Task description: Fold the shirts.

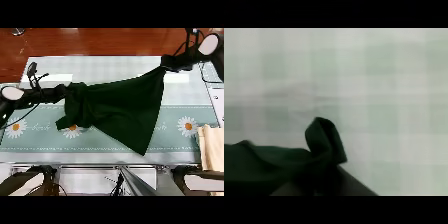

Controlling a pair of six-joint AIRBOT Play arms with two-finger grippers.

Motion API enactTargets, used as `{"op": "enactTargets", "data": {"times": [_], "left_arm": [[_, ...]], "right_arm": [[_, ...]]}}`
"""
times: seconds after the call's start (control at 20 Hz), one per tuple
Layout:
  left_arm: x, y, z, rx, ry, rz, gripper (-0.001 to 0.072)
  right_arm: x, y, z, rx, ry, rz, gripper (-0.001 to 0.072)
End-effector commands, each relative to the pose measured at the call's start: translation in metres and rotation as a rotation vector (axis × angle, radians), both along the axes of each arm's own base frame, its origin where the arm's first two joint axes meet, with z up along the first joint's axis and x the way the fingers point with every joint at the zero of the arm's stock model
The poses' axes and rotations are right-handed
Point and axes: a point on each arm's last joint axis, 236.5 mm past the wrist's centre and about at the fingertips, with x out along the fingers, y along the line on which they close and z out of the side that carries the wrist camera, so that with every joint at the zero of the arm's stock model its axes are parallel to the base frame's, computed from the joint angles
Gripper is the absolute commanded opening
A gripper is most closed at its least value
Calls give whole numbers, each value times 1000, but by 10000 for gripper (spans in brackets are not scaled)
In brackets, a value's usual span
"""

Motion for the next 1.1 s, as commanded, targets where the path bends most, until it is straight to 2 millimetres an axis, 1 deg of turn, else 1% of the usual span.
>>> {"op": "enactTargets", "data": {"times": [0.0, 0.05, 0.15, 0.2, 0.25, 0.3, 0.35, 0.4, 0.45, 0.5, 0.55, 0.65, 0.75, 0.85, 0.9, 0.95, 1.0, 1.05], "left_arm": [[10, 4, -10, 30, 80, -87, 708], [6, 19, -7, 63, 102, -112, 708], [-9, 58, 2, 96, 168, -117, 707], [-19, 76, 3, 87, 201, -113, 707], [-31, 89, 1, 67, 240, -104, 707], [-45, 94, -5, 26, 280, -106, 706], [-58, 90, -12, -26, 307, -121, 707], [-70, 80, -22, -90, 321, -137, 706], [-78, 67, -34, -147, 322, -140, 706], [-82, 52, -44, -202, 307, -143, 706], [-84, 41, -53, -240, 290, -137, 705], [-81, 28, -68, -294, 276, -97, 706], [-78, 13, -73, -341, 277, -110, 706], [-73, -5, -70, -388, 254, -144, 701], [-73, -13, -72, -398, 262, -157, 574], [-76, -19, -74, -394, 268, -189, 99], [-78, -24, -74, -387, 255, -227, 22], [-78, -25, -72, -384, 238, -250, 22]], "right_arm": [[20, 29, 1, 238, 36, 39, 622], [15, 17, 6, 229, 47, 51, 622], [-8, -22, 15, 174, 84, 91, 621], [-25, -50, 18, 122, 119, 92, 620], [-42, -80, 18, 67, 148, 66, 620], [-57, -105, 16, 41, 160, 10, 621], [-69, -121, 13, 51, 150, -51, 620], [-86, -131, 2, 76, 137, -117, 620], [-102, -133, -12, 106, 126, -173, 620], [-123, -128, -30, 141, 125, -218, 620], [-145, -117, -49, 172, 133, -242, 620], [-184, -90, -76, 234, 167, -243, 619], [-213, -64, -92, 302, 205, -227, 619], [-237, -51, -105, 325, 252, -216, 619], [-249, -45, -110, 337, 286, -205, 619], [-262, -38, -116, 355, 336, -184, 619], [-273, -31, -122, 371, 379, -172, 619], [-285, -25, -126, 388, 420, -160, 619]]}}
